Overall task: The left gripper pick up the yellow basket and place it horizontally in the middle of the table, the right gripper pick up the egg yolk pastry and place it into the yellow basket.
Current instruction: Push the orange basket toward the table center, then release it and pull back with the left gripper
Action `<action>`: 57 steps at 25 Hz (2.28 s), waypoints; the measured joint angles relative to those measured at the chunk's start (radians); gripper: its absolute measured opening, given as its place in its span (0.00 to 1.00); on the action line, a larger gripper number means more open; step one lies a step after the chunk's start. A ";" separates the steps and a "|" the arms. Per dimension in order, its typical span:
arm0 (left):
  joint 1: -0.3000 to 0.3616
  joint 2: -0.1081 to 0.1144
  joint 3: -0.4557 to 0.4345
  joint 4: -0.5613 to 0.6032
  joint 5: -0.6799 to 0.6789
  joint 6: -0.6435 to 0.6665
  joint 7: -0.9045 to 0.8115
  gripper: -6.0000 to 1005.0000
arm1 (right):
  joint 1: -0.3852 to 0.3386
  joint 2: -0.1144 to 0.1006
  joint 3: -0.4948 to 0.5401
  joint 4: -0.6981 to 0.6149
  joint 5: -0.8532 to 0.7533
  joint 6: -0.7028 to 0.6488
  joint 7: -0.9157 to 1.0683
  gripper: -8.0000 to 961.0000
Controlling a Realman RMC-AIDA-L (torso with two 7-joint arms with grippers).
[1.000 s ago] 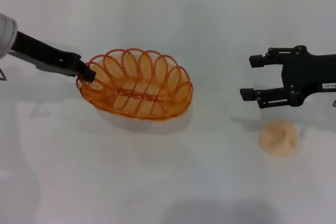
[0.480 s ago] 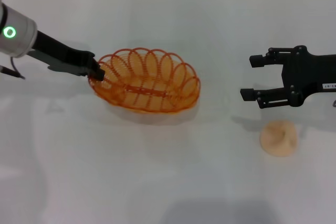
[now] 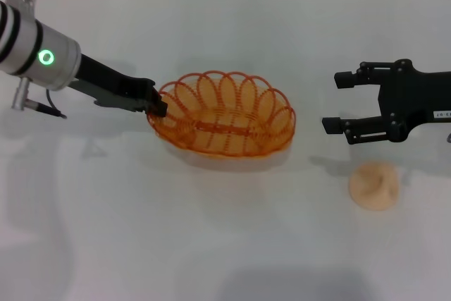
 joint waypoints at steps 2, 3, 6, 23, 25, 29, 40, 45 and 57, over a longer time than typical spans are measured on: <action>0.002 -0.003 -0.001 -0.012 -0.014 -0.008 -0.004 0.08 | 0.000 0.000 0.000 -0.003 0.000 -0.002 0.000 0.83; 0.004 -0.003 -0.001 -0.015 -0.021 -0.011 -0.007 0.08 | 0.000 0.000 0.000 -0.004 0.000 -0.003 0.000 0.83; 0.008 -0.005 0.000 -0.022 -0.033 -0.020 -0.014 0.08 | 0.000 0.000 0.000 -0.005 0.001 -0.004 -0.002 0.83; 0.014 -0.013 0.001 -0.075 -0.046 -0.080 -0.012 0.08 | 0.004 0.000 -0.001 -0.005 0.011 -0.005 -0.013 0.83; 0.014 -0.013 0.001 -0.089 -0.047 -0.087 -0.009 0.08 | 0.004 0.001 -0.002 -0.005 0.011 -0.006 -0.013 0.83; 0.013 -0.013 0.001 -0.103 -0.047 -0.098 -0.006 0.08 | 0.004 0.001 -0.004 -0.005 0.011 -0.006 -0.013 0.83; 0.014 -0.012 0.001 -0.128 -0.048 -0.112 0.010 0.08 | 0.004 0.001 -0.008 -0.005 0.011 -0.006 -0.013 0.83; 0.014 -0.013 0.001 -0.128 -0.048 -0.116 0.013 0.08 | 0.004 0.001 -0.008 -0.005 0.011 -0.006 -0.013 0.83; 0.012 -0.013 0.001 -0.128 -0.043 -0.122 0.014 0.10 | 0.004 0.001 -0.008 -0.005 0.011 -0.010 -0.013 0.83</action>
